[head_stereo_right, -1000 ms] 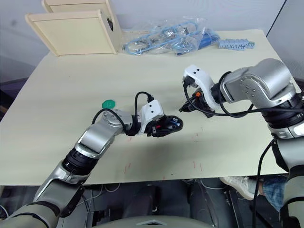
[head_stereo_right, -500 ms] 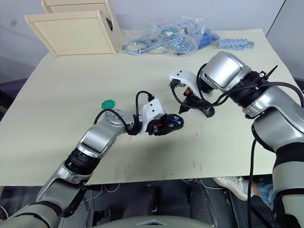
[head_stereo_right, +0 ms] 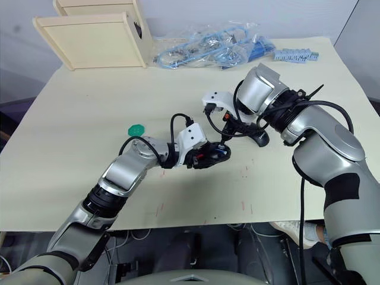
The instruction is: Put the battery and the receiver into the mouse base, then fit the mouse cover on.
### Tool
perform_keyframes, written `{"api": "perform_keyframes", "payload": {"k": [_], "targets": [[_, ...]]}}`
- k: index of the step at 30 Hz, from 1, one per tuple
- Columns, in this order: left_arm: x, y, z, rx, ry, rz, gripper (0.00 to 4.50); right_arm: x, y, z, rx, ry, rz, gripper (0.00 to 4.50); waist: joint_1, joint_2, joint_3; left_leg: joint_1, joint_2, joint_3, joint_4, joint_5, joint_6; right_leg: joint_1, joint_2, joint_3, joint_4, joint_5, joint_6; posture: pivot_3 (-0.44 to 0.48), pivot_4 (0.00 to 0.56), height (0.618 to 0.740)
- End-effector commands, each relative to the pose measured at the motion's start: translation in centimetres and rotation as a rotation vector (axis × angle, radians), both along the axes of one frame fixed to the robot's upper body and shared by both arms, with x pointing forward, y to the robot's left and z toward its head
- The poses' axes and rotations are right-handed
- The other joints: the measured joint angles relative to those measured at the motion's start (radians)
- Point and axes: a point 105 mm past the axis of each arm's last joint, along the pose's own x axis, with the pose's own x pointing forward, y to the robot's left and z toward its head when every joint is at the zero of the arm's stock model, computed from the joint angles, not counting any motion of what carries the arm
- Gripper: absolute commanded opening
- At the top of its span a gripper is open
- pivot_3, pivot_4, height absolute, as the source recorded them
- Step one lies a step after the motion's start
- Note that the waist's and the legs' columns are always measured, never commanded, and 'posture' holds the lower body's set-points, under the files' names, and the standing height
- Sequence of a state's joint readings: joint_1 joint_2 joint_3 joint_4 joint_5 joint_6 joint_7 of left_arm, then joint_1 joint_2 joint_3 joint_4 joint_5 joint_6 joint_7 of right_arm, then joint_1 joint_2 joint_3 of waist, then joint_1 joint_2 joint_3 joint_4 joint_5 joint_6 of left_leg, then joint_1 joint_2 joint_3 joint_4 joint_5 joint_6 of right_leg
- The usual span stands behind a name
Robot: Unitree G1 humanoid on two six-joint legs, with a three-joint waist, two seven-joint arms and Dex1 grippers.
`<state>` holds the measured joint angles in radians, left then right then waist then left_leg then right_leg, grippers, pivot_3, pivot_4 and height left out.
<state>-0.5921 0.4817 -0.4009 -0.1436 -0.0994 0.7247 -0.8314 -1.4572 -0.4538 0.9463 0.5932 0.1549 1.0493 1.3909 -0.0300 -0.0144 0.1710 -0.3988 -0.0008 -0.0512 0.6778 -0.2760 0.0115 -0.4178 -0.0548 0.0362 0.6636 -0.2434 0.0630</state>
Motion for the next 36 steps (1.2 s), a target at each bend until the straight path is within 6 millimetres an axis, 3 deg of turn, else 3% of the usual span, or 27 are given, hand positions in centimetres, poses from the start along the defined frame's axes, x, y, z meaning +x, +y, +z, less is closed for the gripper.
{"api": "perform_keyframes", "payload": {"k": [1, 36], "targets": [[0.5, 0.3, 0.2, 0.010, -0.033, 0.030, 2.87, 0.2, 0.4, 0.9, 0.014, -0.018, 0.013, 0.00, 0.000, 0.000, 0.000, 0.000, 0.000, 0.000, 0.000, 0.000, -0.001, 0.000, 0.000, 0.000, 0.000, 0.000, 0.000, 0.000, 0.150, 0.740], [0.4, 0.3, 0.1, -0.001, -0.027, 0.047, 2.87, 0.3, 1.1, -0.9, 0.003, 0.002, 0.032, 0.00, -0.002, 0.000, 0.000, 0.000, -0.002, -0.004, 0.000, 0.002, -0.004, 0.000, -0.001, -0.001, 0.001, 0.000, 0.000, 0.000, 0.150, 0.740]]}}
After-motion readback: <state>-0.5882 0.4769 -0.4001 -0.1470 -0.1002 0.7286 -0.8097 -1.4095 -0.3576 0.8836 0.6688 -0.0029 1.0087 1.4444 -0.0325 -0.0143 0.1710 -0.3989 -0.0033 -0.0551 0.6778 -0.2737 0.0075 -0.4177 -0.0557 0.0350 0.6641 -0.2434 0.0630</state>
